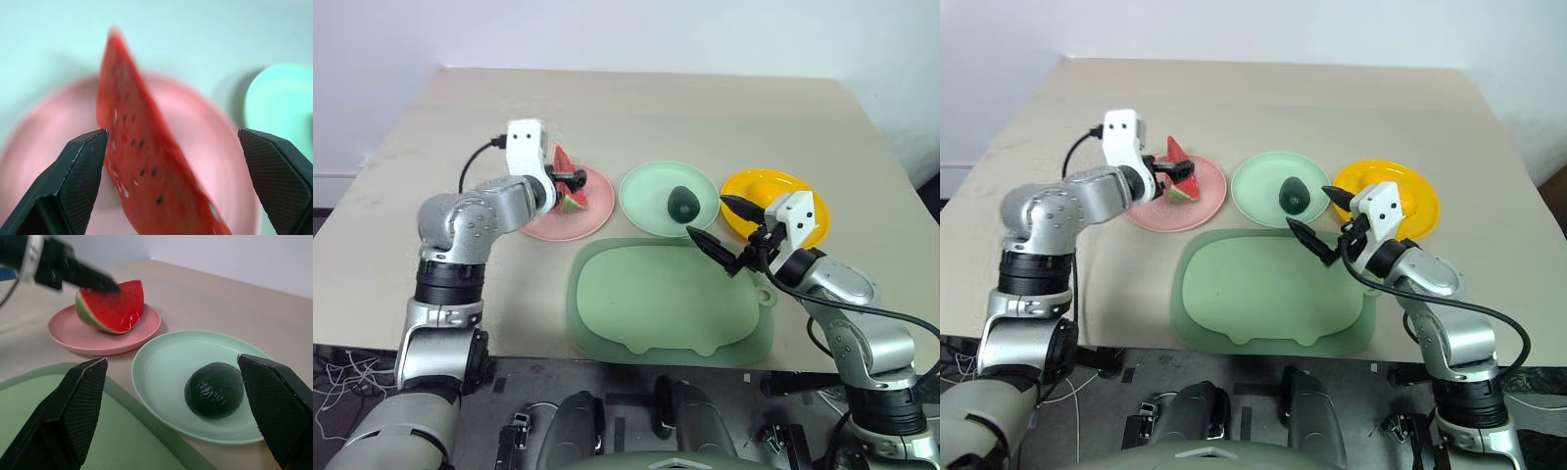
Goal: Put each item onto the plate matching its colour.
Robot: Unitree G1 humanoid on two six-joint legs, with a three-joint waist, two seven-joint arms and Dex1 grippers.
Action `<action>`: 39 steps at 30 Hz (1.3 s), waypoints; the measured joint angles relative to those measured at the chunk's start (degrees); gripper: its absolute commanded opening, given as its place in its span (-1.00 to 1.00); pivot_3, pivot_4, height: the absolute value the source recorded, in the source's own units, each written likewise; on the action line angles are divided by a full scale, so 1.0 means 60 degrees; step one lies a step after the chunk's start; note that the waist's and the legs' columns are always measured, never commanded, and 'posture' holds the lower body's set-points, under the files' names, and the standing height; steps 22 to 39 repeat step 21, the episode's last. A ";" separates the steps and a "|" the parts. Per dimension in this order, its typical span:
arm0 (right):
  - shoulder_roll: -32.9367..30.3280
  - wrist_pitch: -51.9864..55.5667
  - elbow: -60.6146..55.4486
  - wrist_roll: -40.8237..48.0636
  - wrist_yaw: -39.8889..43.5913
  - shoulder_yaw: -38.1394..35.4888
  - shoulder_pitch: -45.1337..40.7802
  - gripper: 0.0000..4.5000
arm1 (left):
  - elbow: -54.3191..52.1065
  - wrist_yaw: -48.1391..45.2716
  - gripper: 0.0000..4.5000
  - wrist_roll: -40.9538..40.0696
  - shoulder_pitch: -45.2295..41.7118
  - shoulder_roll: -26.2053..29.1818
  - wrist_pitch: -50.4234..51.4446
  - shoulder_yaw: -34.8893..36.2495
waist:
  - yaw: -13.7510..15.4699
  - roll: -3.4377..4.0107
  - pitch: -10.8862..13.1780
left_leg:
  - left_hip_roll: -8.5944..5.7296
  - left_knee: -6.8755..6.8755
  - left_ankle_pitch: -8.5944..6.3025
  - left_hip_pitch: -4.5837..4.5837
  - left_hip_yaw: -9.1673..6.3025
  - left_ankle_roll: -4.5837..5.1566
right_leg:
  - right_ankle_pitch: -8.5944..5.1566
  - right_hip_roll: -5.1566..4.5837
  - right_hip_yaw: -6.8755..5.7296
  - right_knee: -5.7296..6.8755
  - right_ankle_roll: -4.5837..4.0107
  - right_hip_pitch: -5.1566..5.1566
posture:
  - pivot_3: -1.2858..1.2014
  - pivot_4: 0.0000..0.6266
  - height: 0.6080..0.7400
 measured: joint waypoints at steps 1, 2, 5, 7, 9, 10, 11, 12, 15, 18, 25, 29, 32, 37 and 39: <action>-0.0028 -0.0004 0.0061 0.0000 0.0066 -0.0026 -0.0035 1.00 | -0.0417 -0.0117 0.99 0.0028 0.0224 0.0085 -0.0023 0.0149 | -0.0008 0.0000 0.0000 | 0.0000 0.0000 0.0000 0.0001 0.0001 0.0000 | 0.0000 -0.0001 0.0000 0.0000 0.0000 0.0000 | 0.03 -0.52 1.00; -0.0057 -0.0018 0.0170 -0.0003 0.0120 -0.0069 -0.0065 1.00 | -0.1040 -0.0412 0.99 0.0046 0.0629 0.0311 -0.0100 0.0280 | -0.0038 0.0001 0.0000 | 0.0001 -0.0003 0.0000 0.0004 0.0004 0.0000 | 0.0000 0.0000 0.0003 0.0004 -0.0001 -0.0001 | 0.03 -0.52 1.00; -0.0393 -0.0036 0.0696 0.0023 0.0405 -0.0384 -0.0016 1.00 | -0.2735 -0.1325 0.99 0.0042 0.2089 0.0941 -0.0570 0.1007 | -0.0054 0.0003 0.0002 | 0.0008 -0.0006 0.0000 0.0000 0.0009 -0.0001 | -0.0001 0.0001 0.0006 0.0005 -0.0002 -0.0012 | 0.03 -0.52 1.00; -0.0543 0.0055 0.0938 0.0301 0.0681 -0.0780 0.0133 1.00 | -0.3716 -0.1898 0.99 0.0012 0.3209 0.1190 -0.0979 0.1720 | -0.0016 0.0003 0.0001 | 0.0009 -0.0007 -0.0001 0.0001 0.0009 0.0001 | -0.0001 0.0001 0.0006 0.0003 -0.0003 -0.0010 | 0.03 -0.52 1.00; -0.0732 0.0210 0.0986 0.0654 0.1009 -0.1099 0.0518 1.00 | -0.4541 -0.2560 0.99 -0.0084 0.4602 0.1438 -0.1342 0.2432 | -0.0006 0.0003 0.0001 | 0.0016 -0.0006 -0.0003 0.0002 0.0009 0.0004 | -0.0002 0.0001 0.0006 0.0004 -0.0005 -0.0009 | 0.03 -0.52 1.00; -0.0844 0.0191 0.0997 0.0680 0.1219 -0.1161 0.0815 1.00 | -0.5025 -0.3054 0.99 -0.0103 0.5638 0.1657 -0.1562 0.2889 | -0.0003 0.0003 0.0001 | 0.0019 -0.0007 -0.0008 0.0000 0.0009 0.0013 | -0.0003 0.0001 0.0005 0.0002 -0.0006 -0.0010 | 0.03 -0.52 1.00; -0.0891 0.0140 0.1041 0.0655 0.1373 -0.1207 0.1089 1.00 | -0.5264 -0.3404 0.99 -0.0093 0.6308 0.1752 -0.1676 0.3139 | 0.0002 0.0003 0.0001 | 0.0022 -0.0005 -0.0031 0.0003 0.0009 0.0054 | -0.0004 0.0000 0.0006 0.0003 -0.0006 -0.0007 | 0.03 -0.52 1.00; -0.0892 0.0048 0.1116 0.0614 0.1522 -0.1161 0.1242 1.00 | -0.5510 -0.3799 0.99 -0.0011 0.7001 0.1789 -0.1953 0.3369 | 0.0010 0.0003 0.0001 | 0.0021 -0.0001 -0.0037 0.0000 0.0009 0.0064 | -0.0010 -0.0001 0.0005 -0.0002 -0.0017 -0.0008 | 0.03 -0.52 1.00; -0.0925 -0.0124 0.1259 0.0555 0.1915 -0.1052 0.1627 1.00 | -0.5985 -0.4729 0.99 0.0495 0.8969 0.1654 -0.2868 0.3570 | 0.0035 0.0005 0.0000 | 0.0024 0.0004 -0.0044 0.0007 0.0010 0.0074 | -0.0024 -0.0009 0.0007 -0.0007 -0.0038 0.0001 | 0.03 -0.52 1.00; -0.0949 -0.0126 0.1633 0.0553 0.2065 -0.1042 0.1426 1.00 | -0.5981 -0.4924 0.99 0.1123 0.9851 0.1160 -0.3671 0.3560 | 0.0023 0.0001 -0.0001 | 0.0025 0.0014 -0.0044 0.0008 0.0007 0.0075 | -0.0044 -0.0009 0.0006 -0.0007 -0.0010 0.0004 | 0.03 -0.52 1.00; -0.0984 -0.0152 0.2171 0.0462 0.2223 -0.0942 0.0898 1.00 | -0.6069 -0.4996 0.99 0.1749 1.0443 0.0743 -0.4398 0.3390 | 0.0004 0.0003 -0.0001 | 0.0028 0.0009 -0.0045 0.0004 0.0011 0.0076 | -0.0041 -0.0003 0.0008 -0.0005 -0.0015 -0.0006 | 0.03 -0.52 1.00; -0.0984 -0.0152 0.2171 0.0462 0.2223 -0.0942 0.0898 1.00 | -0.6069 -0.4996 0.99 0.1749 1.0443 0.0743 -0.4398 0.3390 | 0.0004 0.0003 -0.0001 | 0.0028 0.0009 -0.0045 0.0004 0.0011 0.0076 | -0.0041 -0.0003 0.0008 -0.0005 -0.0015 -0.0006 | 0.03 -0.52 1.00; -0.0984 -0.0152 0.2171 0.0462 0.2223 -0.0942 0.0898 1.00 | -0.6069 -0.4996 0.99 0.1749 1.0443 0.0743 -0.4398 0.3390 | 0.0004 0.0003 -0.0001 | 0.0028 0.0009 -0.0045 0.0004 0.0011 0.0076 | -0.0041 -0.0003 0.0008 -0.0005 -0.0015 -0.0006 | 0.03 -0.52 1.00; -0.0984 -0.0152 0.2171 0.0462 0.2223 -0.0942 0.0898 1.00 | -0.6069 -0.4996 0.99 0.1749 1.0443 0.0743 -0.4398 0.3390 | 0.0004 0.0003 -0.0001 | 0.0028 0.0009 -0.0045 0.0004 0.0011 0.0076 | -0.0041 -0.0003 0.0008 -0.0005 -0.0015 -0.0006 | 0.03 -0.52 1.00; -0.0984 -0.0152 0.2171 0.0462 0.2223 -0.0942 0.0898 1.00 | -0.6069 -0.4996 0.99 0.1749 1.0443 0.0743 -0.4398 0.3390 | 0.0004 0.0003 -0.0001 | 0.0028 0.0009 -0.0045 0.0004 0.0011 0.0076 | -0.0041 -0.0003 0.0008 -0.0005 -0.0015 -0.0006 | 0.03 -0.52 1.00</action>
